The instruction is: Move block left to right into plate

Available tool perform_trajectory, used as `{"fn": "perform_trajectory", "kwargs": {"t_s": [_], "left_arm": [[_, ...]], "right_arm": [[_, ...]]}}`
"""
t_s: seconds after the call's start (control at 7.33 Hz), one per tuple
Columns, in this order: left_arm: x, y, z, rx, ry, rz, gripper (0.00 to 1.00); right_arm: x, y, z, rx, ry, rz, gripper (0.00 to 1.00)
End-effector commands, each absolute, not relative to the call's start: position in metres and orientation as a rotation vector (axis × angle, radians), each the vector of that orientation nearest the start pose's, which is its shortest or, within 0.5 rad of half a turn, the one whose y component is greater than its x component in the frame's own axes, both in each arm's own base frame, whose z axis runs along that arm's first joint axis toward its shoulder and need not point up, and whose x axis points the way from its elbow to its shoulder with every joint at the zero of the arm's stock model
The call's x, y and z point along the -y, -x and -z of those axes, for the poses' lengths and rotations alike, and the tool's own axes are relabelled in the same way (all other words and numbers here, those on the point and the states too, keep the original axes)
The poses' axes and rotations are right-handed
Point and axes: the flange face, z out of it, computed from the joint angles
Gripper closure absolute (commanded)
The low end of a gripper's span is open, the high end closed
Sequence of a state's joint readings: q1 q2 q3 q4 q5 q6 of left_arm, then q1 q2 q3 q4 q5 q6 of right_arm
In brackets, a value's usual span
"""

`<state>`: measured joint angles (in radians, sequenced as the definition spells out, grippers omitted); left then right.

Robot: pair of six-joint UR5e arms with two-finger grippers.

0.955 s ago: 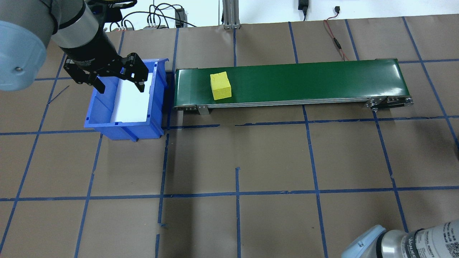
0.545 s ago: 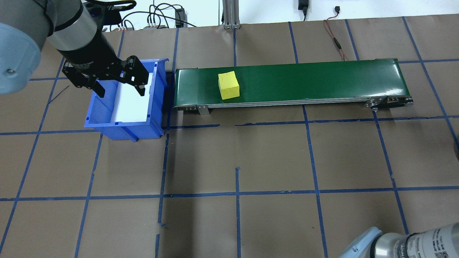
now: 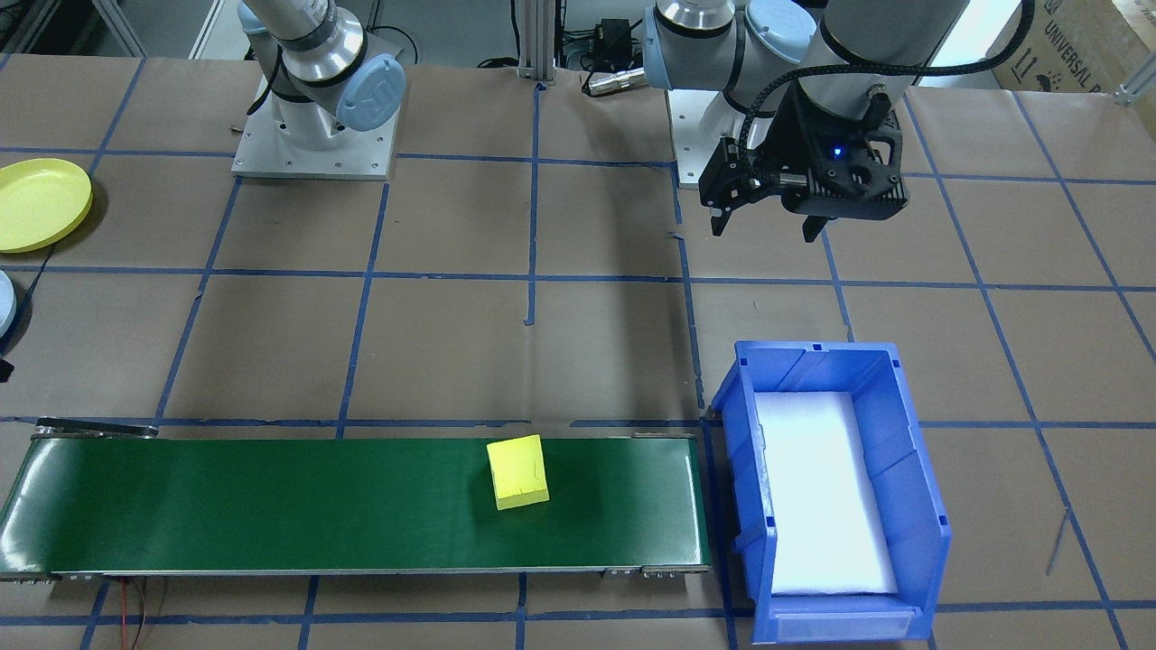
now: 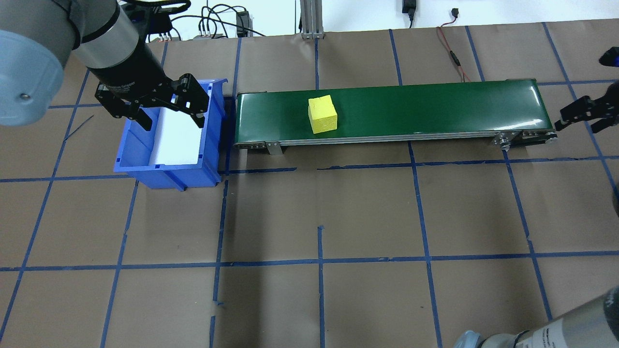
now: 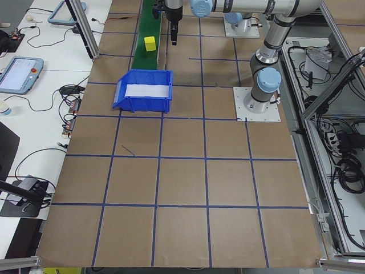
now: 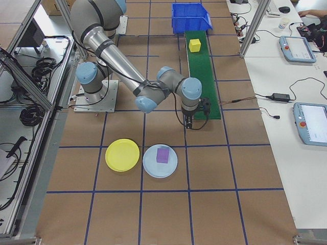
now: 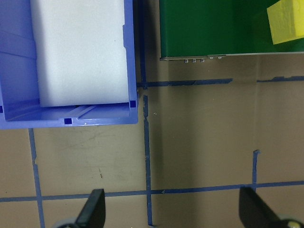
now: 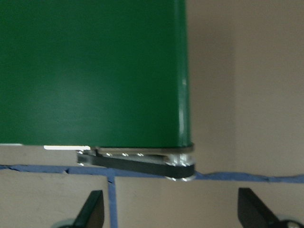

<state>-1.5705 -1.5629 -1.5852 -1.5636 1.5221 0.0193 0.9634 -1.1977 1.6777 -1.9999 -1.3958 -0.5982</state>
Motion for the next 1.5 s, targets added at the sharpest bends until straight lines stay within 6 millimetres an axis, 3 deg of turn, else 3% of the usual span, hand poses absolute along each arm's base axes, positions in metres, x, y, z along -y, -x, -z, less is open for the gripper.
{"fn": "perform_trajectory", "kwargs": {"t_s": [0.0,0.27,0.68,1.09,1.36], "left_arm": [[0.495,0.121,-0.493,-3.187,0.04,0.038,0.0],[0.497,0.101,-0.496,-3.188,0.089,0.048,0.0],[0.495,0.104,-0.501,-3.181,0.077,0.064,0.0],[0.495,0.104,-0.505,-3.19,0.079,0.077,0.0],[0.494,0.108,-0.505,-3.19,0.069,0.077,0.0]], "right_arm": [[0.614,0.16,-0.282,-2.958,0.058,0.113,0.0],[0.629,0.124,-0.292,-2.93,0.081,0.132,0.0],[0.626,0.105,-0.283,-2.777,0.066,0.109,0.0],[0.632,0.086,-0.29,-2.617,0.038,0.187,0.0],[0.638,0.073,-0.295,-2.607,0.025,0.197,0.0]]}}
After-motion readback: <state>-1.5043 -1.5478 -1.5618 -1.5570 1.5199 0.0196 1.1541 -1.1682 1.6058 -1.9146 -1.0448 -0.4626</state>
